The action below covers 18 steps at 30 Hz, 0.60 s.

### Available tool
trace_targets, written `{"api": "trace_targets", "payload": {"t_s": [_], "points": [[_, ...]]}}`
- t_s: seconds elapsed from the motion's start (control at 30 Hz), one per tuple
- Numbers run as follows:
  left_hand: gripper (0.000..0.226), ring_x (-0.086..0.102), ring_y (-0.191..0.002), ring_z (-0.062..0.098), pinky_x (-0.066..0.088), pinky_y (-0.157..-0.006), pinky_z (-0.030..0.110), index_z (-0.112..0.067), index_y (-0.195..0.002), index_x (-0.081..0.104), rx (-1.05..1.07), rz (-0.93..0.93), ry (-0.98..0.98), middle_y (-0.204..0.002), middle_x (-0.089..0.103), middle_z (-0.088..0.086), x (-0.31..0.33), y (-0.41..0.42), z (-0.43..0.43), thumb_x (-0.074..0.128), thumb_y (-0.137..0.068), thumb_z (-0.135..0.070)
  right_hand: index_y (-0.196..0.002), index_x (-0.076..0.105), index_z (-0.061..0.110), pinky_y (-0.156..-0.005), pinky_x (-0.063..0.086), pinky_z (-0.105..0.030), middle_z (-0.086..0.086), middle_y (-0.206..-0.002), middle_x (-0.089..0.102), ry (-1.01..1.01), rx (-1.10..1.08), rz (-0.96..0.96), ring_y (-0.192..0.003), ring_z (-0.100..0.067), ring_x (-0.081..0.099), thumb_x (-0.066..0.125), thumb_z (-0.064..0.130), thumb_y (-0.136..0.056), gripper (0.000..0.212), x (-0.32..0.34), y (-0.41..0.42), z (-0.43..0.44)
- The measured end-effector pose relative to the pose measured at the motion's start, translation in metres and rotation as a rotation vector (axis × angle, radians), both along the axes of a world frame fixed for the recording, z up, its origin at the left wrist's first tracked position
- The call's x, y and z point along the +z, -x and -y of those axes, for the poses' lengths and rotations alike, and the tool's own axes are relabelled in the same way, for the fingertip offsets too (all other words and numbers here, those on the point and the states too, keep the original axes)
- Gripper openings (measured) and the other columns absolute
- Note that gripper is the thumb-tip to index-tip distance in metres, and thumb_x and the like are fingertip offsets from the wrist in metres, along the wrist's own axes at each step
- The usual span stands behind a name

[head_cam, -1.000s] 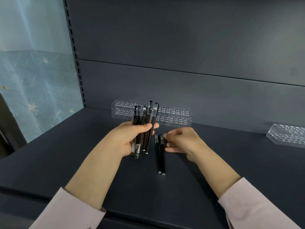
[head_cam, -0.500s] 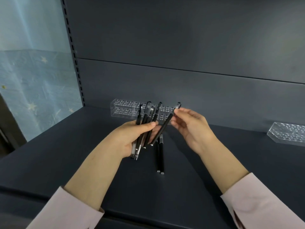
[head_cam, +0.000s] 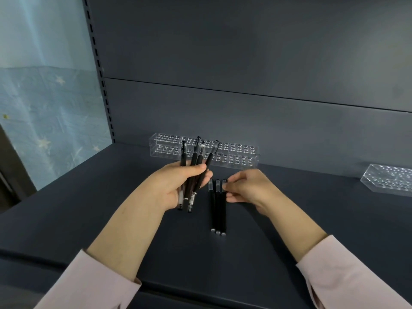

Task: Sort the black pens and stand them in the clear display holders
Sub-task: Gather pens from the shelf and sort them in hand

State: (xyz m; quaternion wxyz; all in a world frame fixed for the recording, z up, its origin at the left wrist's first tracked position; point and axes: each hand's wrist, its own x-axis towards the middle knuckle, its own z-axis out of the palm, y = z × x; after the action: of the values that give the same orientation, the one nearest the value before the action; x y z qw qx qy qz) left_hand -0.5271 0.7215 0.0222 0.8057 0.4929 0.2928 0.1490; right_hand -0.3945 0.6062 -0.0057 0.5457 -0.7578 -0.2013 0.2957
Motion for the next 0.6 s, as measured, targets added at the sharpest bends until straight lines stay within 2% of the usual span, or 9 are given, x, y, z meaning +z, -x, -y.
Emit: {"api": "trace_targets", "payload": {"t_s": [0.07,0.13,0.23,0.33,0.47,0.6], "points": [[0.012,0.074,-0.068,0.016,0.059,-0.057,0.020,-0.001,-0.099,0.070,0.000,0.002,-0.002,-0.081,0.076,0.013,0.000,0.000,0.000,0.068,-0.087,-0.001,-0.106,0.059,-0.003,-0.061,0.060,-0.026,-0.013,-0.079,0.064,-0.001,0.003,-0.003,-0.059,-0.015,0.065,0.073,0.004,-0.082,0.028,0.000,0.003,-0.001],[0.014,0.074,-0.069,0.016,0.059,-0.057,0.020,-0.002,-0.100,0.072,-0.001,-0.004,-0.006,-0.084,0.076,0.014,0.000,0.000,0.001,0.069,-0.086,-0.001,-0.104,0.061,0.002,-0.055,0.057,-0.024,-0.009,-0.080,0.062,-0.019,-0.005,0.018,-0.057,-0.013,0.061,0.073,0.016,-0.085,0.027,0.003,0.004,-0.001],[0.017,0.074,-0.069,0.016,0.059,-0.057,0.020,-0.004,-0.101,0.073,-0.018,-0.015,-0.021,-0.088,0.076,0.014,0.001,0.001,0.002,0.070,-0.085,-0.001,-0.103,0.065,0.004,-0.052,0.050,-0.020,-0.004,-0.080,0.058,-0.183,-0.046,0.002,-0.059,-0.011,0.055,0.064,0.030,-0.091,0.028,0.009,0.001,0.000],[0.015,0.074,-0.069,0.014,0.059,-0.058,0.020,-0.007,-0.100,0.074,-0.058,-0.043,-0.037,-0.090,0.076,0.012,0.002,0.001,0.005,0.071,-0.085,-0.004,-0.100,0.067,0.008,-0.059,0.050,-0.022,-0.002,-0.082,0.065,-0.369,0.016,-0.107,-0.065,-0.011,0.057,0.064,0.025,-0.091,0.019,0.015,0.001,0.002],[0.019,0.074,-0.070,0.013,0.057,-0.055,0.020,-0.009,-0.103,0.074,-0.095,-0.069,-0.081,-0.092,0.077,0.009,0.003,0.001,0.007,0.072,-0.085,-0.010,-0.090,0.065,0.011,-0.065,0.054,-0.022,0.000,-0.078,0.067,-0.491,0.084,-0.146,-0.067,-0.010,0.061,0.063,0.012,-0.091,0.003,0.017,0.004,0.000],[0.022,0.075,-0.073,0.016,0.061,-0.059,0.025,-0.003,-0.107,0.071,-0.029,-0.011,-0.026,-0.094,0.077,0.009,0.002,0.000,0.006,0.070,-0.086,-0.010,-0.086,0.063,0.008,-0.063,0.054,-0.022,-0.003,-0.071,0.064,-0.645,-0.034,-0.226,-0.062,-0.012,0.060,0.058,0.007,-0.093,0.008,0.024,-0.006,0.003]]}}
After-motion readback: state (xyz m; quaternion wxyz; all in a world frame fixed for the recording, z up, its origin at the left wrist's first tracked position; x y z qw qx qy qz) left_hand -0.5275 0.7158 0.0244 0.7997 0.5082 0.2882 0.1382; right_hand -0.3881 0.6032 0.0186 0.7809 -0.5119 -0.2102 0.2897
